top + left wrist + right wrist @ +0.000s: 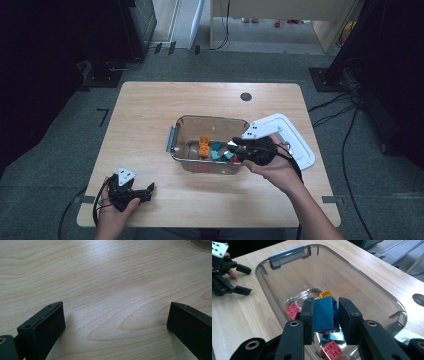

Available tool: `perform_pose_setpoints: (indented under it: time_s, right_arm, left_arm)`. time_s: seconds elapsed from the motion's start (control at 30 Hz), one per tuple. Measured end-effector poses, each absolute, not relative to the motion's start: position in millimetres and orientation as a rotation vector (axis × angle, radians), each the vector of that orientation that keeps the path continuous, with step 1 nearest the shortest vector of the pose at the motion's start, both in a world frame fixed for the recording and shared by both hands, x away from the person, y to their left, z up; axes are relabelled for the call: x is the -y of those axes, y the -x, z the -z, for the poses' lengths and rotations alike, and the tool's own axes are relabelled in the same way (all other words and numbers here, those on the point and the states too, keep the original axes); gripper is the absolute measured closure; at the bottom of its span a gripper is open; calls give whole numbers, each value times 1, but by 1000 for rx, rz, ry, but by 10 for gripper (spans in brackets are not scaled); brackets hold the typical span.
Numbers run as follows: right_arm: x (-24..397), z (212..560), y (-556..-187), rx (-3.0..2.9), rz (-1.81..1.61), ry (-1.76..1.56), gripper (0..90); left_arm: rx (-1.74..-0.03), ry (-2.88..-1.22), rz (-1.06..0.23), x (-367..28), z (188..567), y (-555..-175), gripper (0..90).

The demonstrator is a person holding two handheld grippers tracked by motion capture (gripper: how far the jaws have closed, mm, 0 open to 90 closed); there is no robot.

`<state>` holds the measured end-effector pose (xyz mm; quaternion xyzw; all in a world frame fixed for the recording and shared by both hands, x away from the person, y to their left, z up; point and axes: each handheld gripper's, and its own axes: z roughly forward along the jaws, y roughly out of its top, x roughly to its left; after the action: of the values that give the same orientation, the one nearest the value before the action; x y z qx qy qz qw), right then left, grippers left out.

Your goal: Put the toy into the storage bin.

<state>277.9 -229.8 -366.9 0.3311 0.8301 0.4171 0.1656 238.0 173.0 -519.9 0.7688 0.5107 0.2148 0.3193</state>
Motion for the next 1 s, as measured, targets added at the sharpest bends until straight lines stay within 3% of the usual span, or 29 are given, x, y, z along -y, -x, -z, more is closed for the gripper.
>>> perform_pose_setpoints:
  time_s: [0.57,0.83,1.0]
  right_arm:
    - [206,388,-320,-2465,-1079,-1058,669]
    - [205,390,-322,-2492,-1116,-1062,390]
    - [211,386,-319,-2456,-1143,-1059,165]
  left_arm:
    - [-1343,-2022,-565,-173,520,-238,14]
    - [-1343,-2022,-565,-173,520,-238,15]
    - [-1343,-2021,-565,-173,520,-238,15]
